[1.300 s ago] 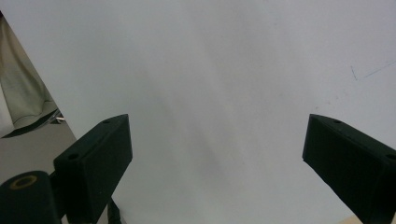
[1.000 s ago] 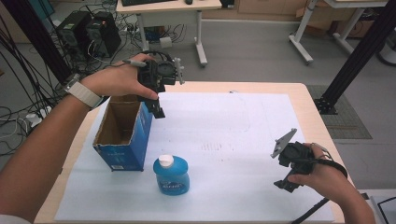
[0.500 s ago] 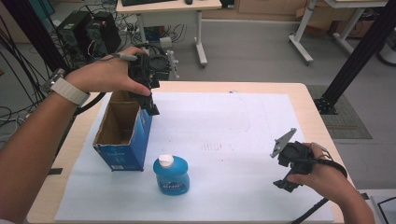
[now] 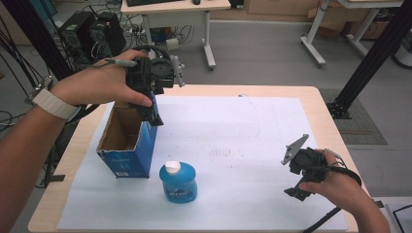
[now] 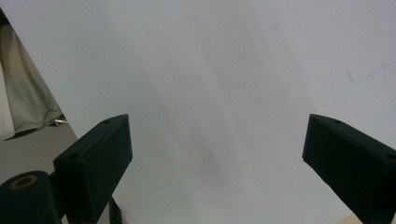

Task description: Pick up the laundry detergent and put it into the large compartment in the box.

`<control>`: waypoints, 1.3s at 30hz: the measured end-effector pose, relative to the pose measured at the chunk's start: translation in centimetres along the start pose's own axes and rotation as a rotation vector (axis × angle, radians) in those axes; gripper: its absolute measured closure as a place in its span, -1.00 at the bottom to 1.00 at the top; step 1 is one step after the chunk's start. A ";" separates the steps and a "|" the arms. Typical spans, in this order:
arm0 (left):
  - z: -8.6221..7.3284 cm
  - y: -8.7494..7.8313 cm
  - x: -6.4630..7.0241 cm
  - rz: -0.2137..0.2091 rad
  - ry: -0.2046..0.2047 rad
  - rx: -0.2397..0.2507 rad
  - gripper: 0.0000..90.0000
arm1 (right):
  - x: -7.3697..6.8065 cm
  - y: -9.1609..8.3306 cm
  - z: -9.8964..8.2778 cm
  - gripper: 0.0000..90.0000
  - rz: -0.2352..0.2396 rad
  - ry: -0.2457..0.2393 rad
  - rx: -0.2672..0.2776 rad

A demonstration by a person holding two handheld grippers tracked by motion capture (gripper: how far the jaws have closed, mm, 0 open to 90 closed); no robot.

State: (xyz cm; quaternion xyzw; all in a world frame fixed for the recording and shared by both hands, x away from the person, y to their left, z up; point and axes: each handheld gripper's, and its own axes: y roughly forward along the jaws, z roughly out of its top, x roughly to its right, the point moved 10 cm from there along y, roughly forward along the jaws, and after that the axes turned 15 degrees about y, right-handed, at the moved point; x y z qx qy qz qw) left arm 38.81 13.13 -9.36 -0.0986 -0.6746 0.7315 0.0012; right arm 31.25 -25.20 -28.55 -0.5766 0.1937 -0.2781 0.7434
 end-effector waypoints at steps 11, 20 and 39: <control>0.5 -0.8 1.8 -0.027 -0.016 0.005 -0.77 | -0.1 -0.1 0.2 -0.82 0.002 -0.003 -0.008; 1.1 -1.0 3.6 -0.075 0.008 0.040 -0.75 | -0.4 -0.4 0.3 -0.82 -0.006 -0.011 -0.010; 4.0 3.0 6.2 -0.135 0.063 0.008 -0.76 | -0.6 -0.4 0.1 -0.82 -0.004 -0.014 -0.002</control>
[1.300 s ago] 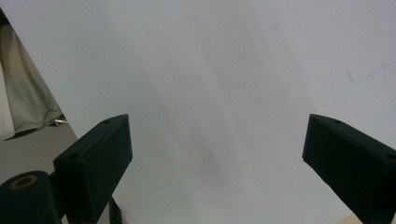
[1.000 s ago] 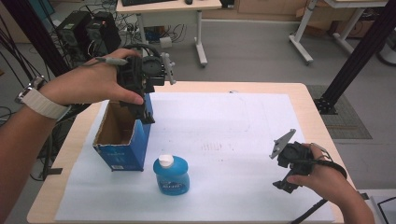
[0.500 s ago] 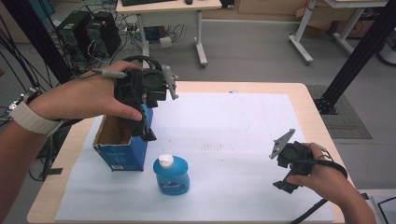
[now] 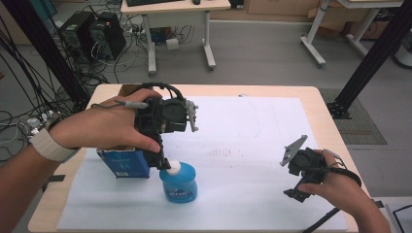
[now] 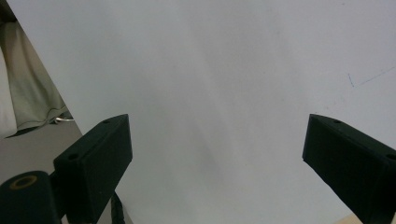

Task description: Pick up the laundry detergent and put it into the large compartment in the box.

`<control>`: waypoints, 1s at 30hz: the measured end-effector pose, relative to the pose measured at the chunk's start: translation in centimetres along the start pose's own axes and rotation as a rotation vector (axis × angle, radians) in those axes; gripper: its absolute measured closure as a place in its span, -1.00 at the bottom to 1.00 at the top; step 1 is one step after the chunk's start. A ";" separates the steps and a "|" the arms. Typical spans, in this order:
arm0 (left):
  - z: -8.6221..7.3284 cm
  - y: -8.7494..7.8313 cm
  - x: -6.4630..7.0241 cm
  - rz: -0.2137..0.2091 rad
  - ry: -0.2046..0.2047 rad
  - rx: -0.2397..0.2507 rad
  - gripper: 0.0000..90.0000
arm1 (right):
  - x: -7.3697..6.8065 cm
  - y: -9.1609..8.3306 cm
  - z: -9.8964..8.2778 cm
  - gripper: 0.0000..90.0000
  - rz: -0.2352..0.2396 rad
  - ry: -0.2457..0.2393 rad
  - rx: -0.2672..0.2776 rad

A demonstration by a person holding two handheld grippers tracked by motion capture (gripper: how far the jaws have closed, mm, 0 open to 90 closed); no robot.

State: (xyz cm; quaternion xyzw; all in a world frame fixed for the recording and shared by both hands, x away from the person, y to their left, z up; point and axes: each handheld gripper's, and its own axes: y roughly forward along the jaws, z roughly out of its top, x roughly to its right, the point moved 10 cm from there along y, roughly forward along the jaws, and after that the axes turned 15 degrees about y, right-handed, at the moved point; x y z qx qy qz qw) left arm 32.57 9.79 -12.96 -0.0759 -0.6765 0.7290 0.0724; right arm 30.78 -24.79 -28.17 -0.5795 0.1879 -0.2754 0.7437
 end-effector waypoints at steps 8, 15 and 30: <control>0.2 2.7 -0.1 -0.021 -0.008 -0.014 -0.76 | 0.0 0.1 -0.3 -0.82 -0.001 0.005 0.005; 0.0 4.3 -0.2 -0.019 -0.013 -0.009 -0.76 | -0.1 0.1 -0.3 -0.82 0.003 0.002 0.012; 0.1 7.0 0.0 -0.006 0.001 -0.016 -0.76 | -0.3 0.4 -0.2 -0.82 0.007 -0.005 0.024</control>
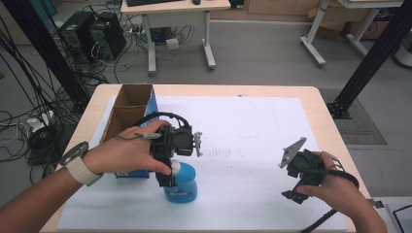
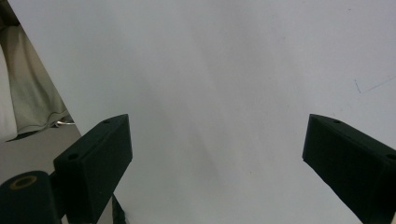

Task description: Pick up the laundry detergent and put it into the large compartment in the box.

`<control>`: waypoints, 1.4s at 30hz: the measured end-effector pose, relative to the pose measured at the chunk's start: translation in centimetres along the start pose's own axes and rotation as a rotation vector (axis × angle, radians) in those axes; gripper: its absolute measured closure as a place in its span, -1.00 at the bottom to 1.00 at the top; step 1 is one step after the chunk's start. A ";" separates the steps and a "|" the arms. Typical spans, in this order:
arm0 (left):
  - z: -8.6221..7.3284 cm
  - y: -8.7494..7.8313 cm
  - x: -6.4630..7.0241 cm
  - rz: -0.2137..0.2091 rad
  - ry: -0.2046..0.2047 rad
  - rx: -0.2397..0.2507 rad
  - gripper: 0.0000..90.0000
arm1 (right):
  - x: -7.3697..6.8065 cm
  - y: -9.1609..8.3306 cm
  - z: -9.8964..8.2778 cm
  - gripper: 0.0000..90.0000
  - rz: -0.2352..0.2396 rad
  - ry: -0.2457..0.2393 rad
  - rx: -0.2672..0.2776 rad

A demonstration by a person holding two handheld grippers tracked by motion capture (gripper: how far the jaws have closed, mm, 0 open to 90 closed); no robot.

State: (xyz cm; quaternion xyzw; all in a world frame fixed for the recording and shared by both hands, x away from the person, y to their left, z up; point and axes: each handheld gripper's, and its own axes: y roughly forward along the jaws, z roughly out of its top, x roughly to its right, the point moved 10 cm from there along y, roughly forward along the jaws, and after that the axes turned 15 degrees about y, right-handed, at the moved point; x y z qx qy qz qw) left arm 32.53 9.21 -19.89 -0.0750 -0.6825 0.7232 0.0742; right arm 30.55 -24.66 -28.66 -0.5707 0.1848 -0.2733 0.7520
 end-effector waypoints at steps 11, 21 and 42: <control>0.3 2.3 -0.1 0.013 0.008 -0.023 -0.71 | 0.0 0.2 -0.2 -0.82 0.005 0.004 0.002; 0.5 3.8 0.0 -0.004 0.018 -0.043 -0.63 | 0.2 0.2 0.2 -0.82 0.003 -0.006 -0.021; 0.5 5.0 -0.2 -0.022 0.026 -0.052 -0.23 | 0.2 0.4 0.2 -0.82 0.006 0.000 -0.023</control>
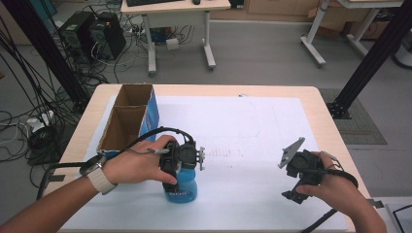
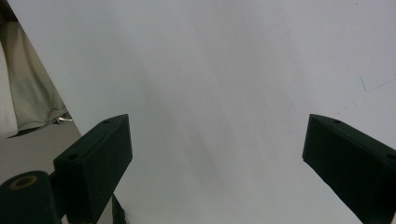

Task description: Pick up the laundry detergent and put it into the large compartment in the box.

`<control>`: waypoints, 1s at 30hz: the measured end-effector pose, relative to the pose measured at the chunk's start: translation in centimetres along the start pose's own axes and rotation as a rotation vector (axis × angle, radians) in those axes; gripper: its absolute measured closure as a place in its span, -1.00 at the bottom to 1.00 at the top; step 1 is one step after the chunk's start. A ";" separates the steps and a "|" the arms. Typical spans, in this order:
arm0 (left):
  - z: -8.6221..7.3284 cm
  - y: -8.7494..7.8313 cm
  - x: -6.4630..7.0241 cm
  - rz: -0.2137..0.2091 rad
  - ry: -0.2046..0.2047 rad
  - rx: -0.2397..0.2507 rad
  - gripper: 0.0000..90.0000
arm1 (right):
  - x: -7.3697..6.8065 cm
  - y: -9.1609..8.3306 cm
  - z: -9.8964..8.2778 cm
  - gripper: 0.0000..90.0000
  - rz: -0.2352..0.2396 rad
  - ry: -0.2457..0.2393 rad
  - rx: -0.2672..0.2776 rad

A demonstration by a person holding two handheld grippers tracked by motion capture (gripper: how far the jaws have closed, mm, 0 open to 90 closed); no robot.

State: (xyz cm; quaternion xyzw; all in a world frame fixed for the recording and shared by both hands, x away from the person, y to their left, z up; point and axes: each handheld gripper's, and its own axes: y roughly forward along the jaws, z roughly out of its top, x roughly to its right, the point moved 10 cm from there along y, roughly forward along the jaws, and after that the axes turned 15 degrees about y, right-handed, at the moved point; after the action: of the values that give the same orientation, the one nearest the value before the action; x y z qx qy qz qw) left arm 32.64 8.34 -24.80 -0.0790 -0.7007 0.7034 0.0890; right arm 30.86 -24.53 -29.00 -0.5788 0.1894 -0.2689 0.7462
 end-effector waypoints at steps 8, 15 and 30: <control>0.1 0.0 0.2 0.020 -0.012 -0.005 -0.14 | 0.1 0.2 0.0 -0.82 0.005 0.002 -0.012; -0.5 -1.2 0.4 0.001 -0.099 0.030 -0.16 | 0.2 0.3 0.0 -0.81 0.002 0.001 -0.015; -5.0 -10.8 0.5 -0.021 -0.442 0.105 -0.16 | 0.4 0.4 0.6 -0.81 0.010 -0.018 -0.047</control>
State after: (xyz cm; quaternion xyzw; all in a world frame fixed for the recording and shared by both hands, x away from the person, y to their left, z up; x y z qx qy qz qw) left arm 33.52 13.34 -14.01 0.0891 -0.6664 0.7382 -0.0554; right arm 31.61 -24.26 -29.19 -0.5974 0.1922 -0.2553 0.7355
